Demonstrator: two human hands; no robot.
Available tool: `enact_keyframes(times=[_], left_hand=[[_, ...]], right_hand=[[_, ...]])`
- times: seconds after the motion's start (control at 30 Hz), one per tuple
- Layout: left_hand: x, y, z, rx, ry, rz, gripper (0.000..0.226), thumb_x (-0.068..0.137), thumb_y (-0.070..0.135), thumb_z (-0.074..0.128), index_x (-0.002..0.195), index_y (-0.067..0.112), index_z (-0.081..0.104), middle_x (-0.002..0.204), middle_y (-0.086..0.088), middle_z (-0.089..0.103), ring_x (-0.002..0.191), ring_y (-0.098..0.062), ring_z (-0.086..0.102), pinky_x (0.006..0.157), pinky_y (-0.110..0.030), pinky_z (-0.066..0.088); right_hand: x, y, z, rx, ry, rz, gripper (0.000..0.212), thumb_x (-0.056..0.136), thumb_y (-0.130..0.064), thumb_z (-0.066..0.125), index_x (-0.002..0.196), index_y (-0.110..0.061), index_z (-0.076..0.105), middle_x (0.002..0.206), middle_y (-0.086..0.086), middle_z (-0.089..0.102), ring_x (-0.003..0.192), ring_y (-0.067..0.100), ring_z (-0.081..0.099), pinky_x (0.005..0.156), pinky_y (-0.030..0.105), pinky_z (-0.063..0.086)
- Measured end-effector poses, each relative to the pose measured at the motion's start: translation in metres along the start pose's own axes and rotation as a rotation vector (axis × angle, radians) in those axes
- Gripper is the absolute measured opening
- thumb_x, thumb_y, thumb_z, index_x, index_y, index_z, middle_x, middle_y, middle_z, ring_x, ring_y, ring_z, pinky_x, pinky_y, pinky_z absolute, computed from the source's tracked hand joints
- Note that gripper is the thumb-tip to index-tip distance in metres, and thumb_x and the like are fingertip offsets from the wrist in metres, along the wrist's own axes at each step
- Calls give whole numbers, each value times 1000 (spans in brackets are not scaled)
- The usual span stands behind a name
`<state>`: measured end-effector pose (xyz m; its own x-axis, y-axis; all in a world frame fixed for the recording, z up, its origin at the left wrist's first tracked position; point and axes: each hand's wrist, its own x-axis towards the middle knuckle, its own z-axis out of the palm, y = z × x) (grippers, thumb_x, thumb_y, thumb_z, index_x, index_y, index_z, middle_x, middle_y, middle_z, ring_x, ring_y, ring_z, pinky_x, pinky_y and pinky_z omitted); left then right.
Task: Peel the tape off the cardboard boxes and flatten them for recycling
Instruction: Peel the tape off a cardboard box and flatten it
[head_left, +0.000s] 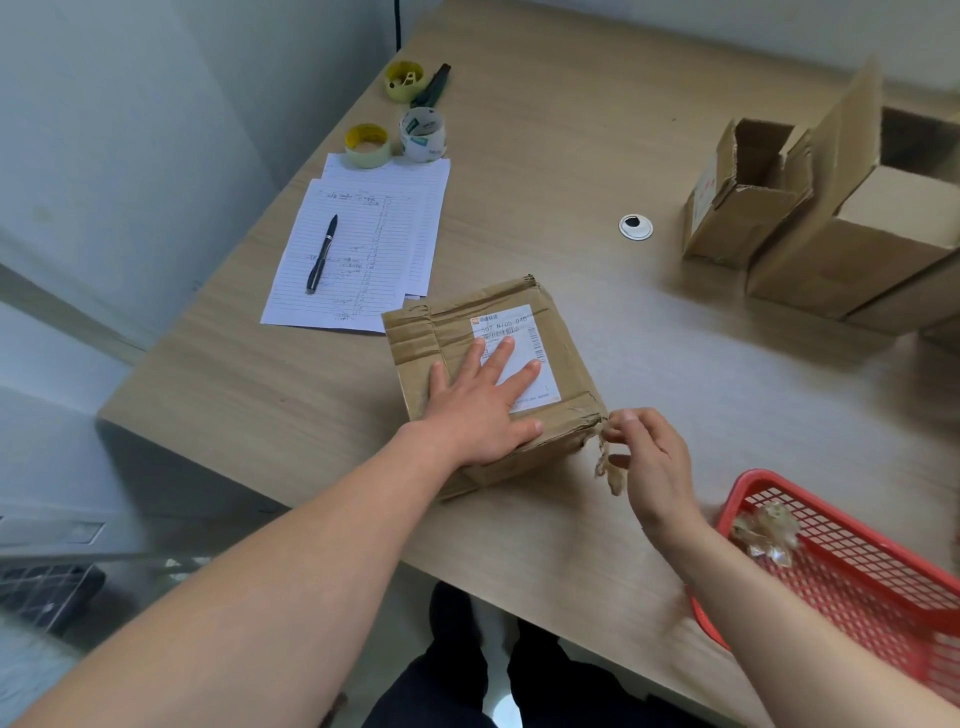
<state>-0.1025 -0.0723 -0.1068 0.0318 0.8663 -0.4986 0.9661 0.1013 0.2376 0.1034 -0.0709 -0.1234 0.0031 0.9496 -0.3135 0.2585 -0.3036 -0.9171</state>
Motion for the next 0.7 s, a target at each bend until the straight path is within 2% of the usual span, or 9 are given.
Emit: enact_keyframes(times=[0.03, 0.1, 0.2, 0.3, 0.37, 0.43, 0.53, 0.6, 0.7], left_hand=[[0, 0, 0, 2, 0, 0, 76, 95, 68, 37, 155, 47, -4, 163, 9, -25, 150, -22, -25, 117, -63, -6], [0, 0, 0, 6, 0, -1, 76, 95, 68, 37, 155, 47, -5, 163, 9, -25, 150, -22, -26, 116, -63, -6], [1, 0, 0, 1, -1, -3, 76, 95, 68, 37, 155, 47, -5, 163, 9, -25, 150, -21, -26, 116, -64, -5], [1, -1, 0, 1, 5, 3, 76, 95, 68, 38, 155, 47, -4, 164, 9, -24, 150, -21, -25, 116, -64, -5], [2, -1, 0, -9, 5, 4, 76, 95, 67, 39, 155, 47, -3, 164, 9, -23, 150, -21, -25, 116, -64, -5], [1, -1, 0, -18, 8, 7, 76, 94, 67, 40, 155, 48, -3, 164, 9, -23, 150, -21, -25, 116, -64, -5], [0, -1, 1, -24, 12, 6, 82, 91, 72, 42, 155, 48, -3, 164, 10, -24, 150, -21, -26, 117, -64, -5], [-2, 0, 2, -22, 7, 4, 95, 81, 81, 47, 155, 48, -5, 163, 10, -26, 149, -20, -27, 117, -64, -6], [-3, 2, 2, -6, -2, 5, 113, 70, 85, 57, 155, 46, -7, 162, 11, -28, 148, -20, -29, 117, -64, -7]], right_hand=[[-3, 0, 4, 33, 45, 45, 27, 101, -24, 56, 80, -7, 58, 77, 6, 61, 65, 16, 56, 63, 35, 46], [-4, -1, 11, -65, 96, 65, 36, 96, -38, 63, 72, -12, 53, 67, 2, 55, 61, 19, 52, 63, 36, 43], [2, -3, 16, -220, 116, 97, 41, 88, -41, 68, 66, -13, 48, 62, 5, 56, 61, 23, 53, 63, 38, 43], [4, 3, 10, -28, 92, 166, 36, 90, -31, 69, 66, -11, 50, 71, 19, 64, 64, 26, 65, 63, 41, 54], [0, 8, 2, 148, 102, 214, 33, 94, -21, 68, 69, -9, 50, 72, 13, 60, 78, 21, 71, 65, 34, 57], [-4, 10, -4, 213, 110, 244, 29, 94, -23, 68, 74, -8, 53, 78, 11, 62, 87, 20, 73, 62, 30, 57], [-7, 3, -1, 231, 80, 354, 36, 91, -39, 70, 79, -7, 59, 77, 9, 62, 71, 24, 69, 55, 32, 53], [-8, -6, 3, 207, 0, 402, 39, 89, -43, 71, 78, -8, 61, 71, 7, 62, 62, 23, 64, 54, 32, 49], [-9, -13, 7, 228, -84, 383, 27, 92, -29, 71, 83, -5, 65, 73, 6, 66, 64, 20, 67, 55, 32, 50]])
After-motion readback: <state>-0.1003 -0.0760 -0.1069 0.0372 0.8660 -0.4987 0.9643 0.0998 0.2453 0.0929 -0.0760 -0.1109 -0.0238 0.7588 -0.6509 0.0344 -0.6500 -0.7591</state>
